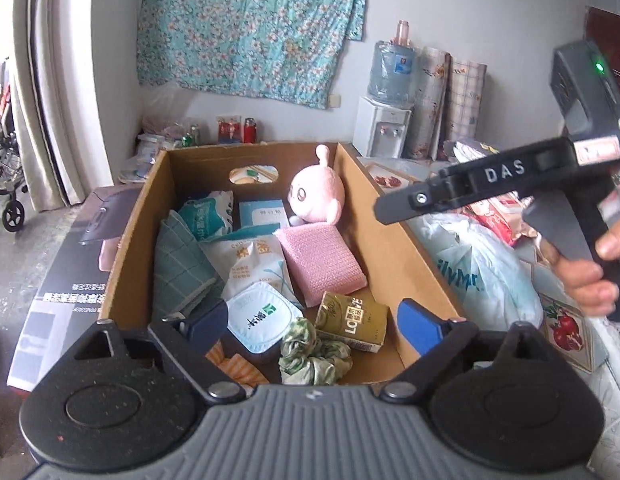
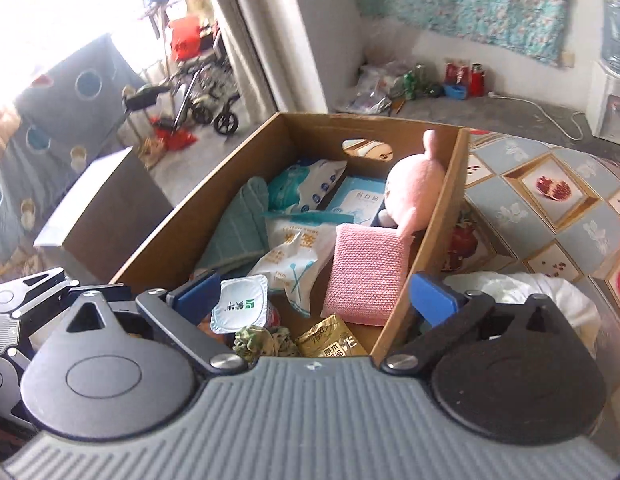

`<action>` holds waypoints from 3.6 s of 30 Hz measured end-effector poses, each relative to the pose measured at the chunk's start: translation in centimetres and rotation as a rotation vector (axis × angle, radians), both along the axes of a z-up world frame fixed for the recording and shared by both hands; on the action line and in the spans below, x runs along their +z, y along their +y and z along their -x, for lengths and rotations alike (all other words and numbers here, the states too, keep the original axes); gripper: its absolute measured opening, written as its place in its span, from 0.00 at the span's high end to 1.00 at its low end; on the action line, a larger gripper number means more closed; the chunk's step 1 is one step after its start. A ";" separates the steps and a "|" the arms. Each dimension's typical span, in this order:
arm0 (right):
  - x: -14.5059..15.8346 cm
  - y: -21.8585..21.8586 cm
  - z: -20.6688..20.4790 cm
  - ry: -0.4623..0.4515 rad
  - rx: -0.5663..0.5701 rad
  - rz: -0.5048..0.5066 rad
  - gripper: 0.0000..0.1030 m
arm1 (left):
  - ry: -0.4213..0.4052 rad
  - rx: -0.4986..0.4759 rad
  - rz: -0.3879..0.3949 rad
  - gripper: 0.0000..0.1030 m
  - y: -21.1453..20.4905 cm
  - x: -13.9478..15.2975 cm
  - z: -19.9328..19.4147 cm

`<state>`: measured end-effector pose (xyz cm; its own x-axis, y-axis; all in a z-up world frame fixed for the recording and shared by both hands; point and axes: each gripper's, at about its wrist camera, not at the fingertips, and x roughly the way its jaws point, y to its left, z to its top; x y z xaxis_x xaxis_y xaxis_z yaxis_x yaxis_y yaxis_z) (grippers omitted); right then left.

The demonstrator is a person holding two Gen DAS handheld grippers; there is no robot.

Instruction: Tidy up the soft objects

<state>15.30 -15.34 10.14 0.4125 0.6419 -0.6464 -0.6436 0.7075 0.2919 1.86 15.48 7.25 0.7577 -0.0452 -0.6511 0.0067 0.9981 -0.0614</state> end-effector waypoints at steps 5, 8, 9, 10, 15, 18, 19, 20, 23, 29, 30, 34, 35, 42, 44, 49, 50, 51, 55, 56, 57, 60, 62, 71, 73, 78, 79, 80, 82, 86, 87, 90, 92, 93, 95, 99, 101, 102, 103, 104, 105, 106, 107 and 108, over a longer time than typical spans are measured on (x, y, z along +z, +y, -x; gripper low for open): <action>-1.1 -2.9 3.6 -0.051 -0.160 -0.043 0.01 | -0.033 0.097 -0.030 0.00 -0.1 1.0 0.7; -1.9 -4.3 5.3 -0.070 -0.256 -0.027 0.01 | -0.004 0.150 -0.041 0.00 -0.2 1.1 0.7; -2.3 -4.7 5.8 -0.076 -0.284 -0.017 0.01 | 0.005 0.164 -0.046 0.00 -0.3 1.1 0.8; -2.5 -5.1 6.3 -0.079 -0.303 -0.012 0.01 | 0.011 0.173 -0.051 0.00 -0.4 1.1 0.9; -3.9 -6.3 8.0 -0.068 -0.358 0.017 0.01 | 0.044 0.188 -0.090 0.00 -1.7 1.1 1.5; -4.0 -6.6 9.1 -0.091 -0.373 0.053 0.01 | 0.054 0.193 -0.096 0.00 -2.5 1.1 2.1; -3.9 -6.7 9.5 -0.103 -0.375 0.061 0.01 | 0.057 0.210 -0.101 0.00 -2.8 1.1 2.2; -3.7 -6.8 9.9 -0.116 -0.379 0.069 0.01 | 0.053 0.232 -0.106 0.00 -3.0 1.1 2.4; -3.1 -7.1 10.8 -0.135 -0.391 0.063 0.01 | 0.043 0.262 -0.086 0.00 -3.4 1.1 2.8; -2.9 -6.8 12.9 -0.187 -0.426 0.107 0.01 | 0.019 0.234 -0.062 0.00 -3.7 0.9 3.4; -2.9 -6.7 13.1 -0.196 -0.421 0.115 0.01 | 0.016 0.251 -0.070 0.00 -3.7 0.8 3.4; -2.6 -6.6 14.0 -0.228 -0.468 0.118 0.01 | 0.018 0.263 -0.140 0.00 -3.9 0.4 3.3; -2.6 -6.7 14.2 -0.235 -0.474 0.112 0.01 | 0.016 0.260 -0.151 0.00 -3.9 0.4 3.4; -2.7 -7.4 14.2 -0.188 -0.503 0.031 0.01 | 0.005 0.279 -0.151 0.00 -3.3 0.9 3.7; -2.8 -7.3 14.0 -0.158 -0.479 0.010 0.01 | 0.013 0.281 -0.147 0.00 -3.2 1.0 3.7; -3.5 -5.9 13.5 -0.107 -0.405 0.020 0.01 | 0.028 0.277 -0.159 0.00 -3.6 0.9 3.6; -3.6 -5.5 13.5 -0.103 -0.389 0.029 0.01 | 0.032 0.284 -0.159 0.01 -3.6 0.8 3.6; -3.7 -5.2 13.4 -0.100 -0.383 0.034 0.01 | 0.039 0.295 -0.164 0.00 -3.5 0.8 3.5; -4.0 -4.6 13.1 -0.081 -0.377 0.049 0.01 | 0.075 0.295 -0.124 0.00 -2.7 0.2 3.1; -4.1 -4.6 13.1 -0.077 -0.377 0.056 0.01 | 0.082 0.294 -0.116 0.00 -2.6 0.1 3.1; -4.2 -4.5 13.1 -0.075 -0.379 0.064 0.01 | 0.088 0.293 -0.115 0.00 -2.6 0.0 3.1; -4.6 -4.5 13.0 -0.068 -0.381 0.085 0.01 | 0.099 0.294 -0.122 0.00 -2.6 -0.4 3.1; -4.8 -4.3 13.1 -0.063 -0.378 0.095 0.01 | 0.106 0.295 -0.118 0.00 -2.6 -0.6 3.2; -5.1 -3.8 13.2 -0.074 -0.362 0.149 0.01 | 0.130 0.296 -0.110 0.00 -2.3 -1.3 3.4; -5.2 -3.7 13.1 -0.072 -0.358 0.157 0.01 | 0.134 0.297 -0.108 0.00 -2.2 -1.4 3.4; -5.5 -3.3 13.0 -0.072 -0.350 0.178 0.01 | 0.136 0.299 -0.102 0.00 -2.0 -1.6 3.4; -5.5 -3.3 13.0 -0.071 -0.348 0.180 0.01 | 0.137 0.299 -0.102 0.00 -1.9 -1.6 3.3; -5.5 -3.2 12.9 -0.071 -0.347 0.181 0.01 | 0.137 0.299 -0.101 0.00 -1.9 -1.6 3.4; -5.5 -3.2 12.9 -0.072 -0.348 0.180 0.01 | 0.141 0.300 -0.100 0.00 -1.9 -1.7 3.4; -5.6 -3.0 12.9 -0.067 -0.344 0.185 0.01 | 0.146 0.303 -0.104 0.00 -1.7 -1.8 3.4; -5.6 -3.0 12.9 -0.065 -0.344 0.185 0.01 | 0.147 0.304 -0.104 0.00 -1.7 -1.8 3.4; -5.6 -2.9 12.9 -0.066 -0.343 0.185 0.01 | 0.151 0.305 -0.102 0.00 -1.5 -1.8 3.5; -5.6 -2.9 13.0 -0.068 -0.342 0.186 0.01 | 0.150 0.305 -0.103 0.00 -1.5 -1.8 3.5; -5.6 -2.9 12.9 -0.070 -0.342 0.187 0.01 | 0.150 0.305 -0.103 0.00 -1.5 -1.8 3.5; -5.6 -2.8 13.1 -0.071 -0.341 0.189 0.01 | 0.150 0.306 -0.104 0.01 -1.5 -1.8 3.5; -5.6 -2.7 13.2 -0.073 -0.339 0.191 0.01 | 0.150 0.305 -0.102 0.01 -1.5 -1.8 3.5; -5.5 -2.6 13.2 -0.077 -0.337 0.194 0.01 | 0.152 0.303 -0.098 0.01 -1.4 -1.9 3.6; -5.5 -2.5 13.3 -0.079 -0.336 0.198 0.01 | 0.153 0.303 -0.098 0.01 -1.4 -1.9 3.6; -5.5 -2.5 13.4 -0.079 -0.335 0.200 0.01 | 0.154 0.303 -0.098 0.01 -1.3 -1.9 3.6; -5.5 -2.4 13.4 -0.079 -0.336 0.202 0.01 | 0.155 0.303 -0.097 0.01 -1.3 -2.0 3.6; -5.6 -2.4 13.4 -0.077 -0.336 0.202 0.01 | 0.157 0.303 -0.096 0.01 -1.3 -2.0 3.6; -5.6 -2.4 13.4 -0.075 -0.335 0.203 0.01 | 0.158 0.303 -0.096 0.01 -1.2 -2.0 3.6; -5.6 -2.4 13.4 -0.073 -0.335 0.202 0.01 | 0.160 0.303 -0.095 0.01 -1.2 -2.1 3.6; -5.7 -2.3 13.4 -0.071 -0.335 0.202 0.01 | 0.162 0.303 -0.094 0.01 -1.1 -2.1 3.6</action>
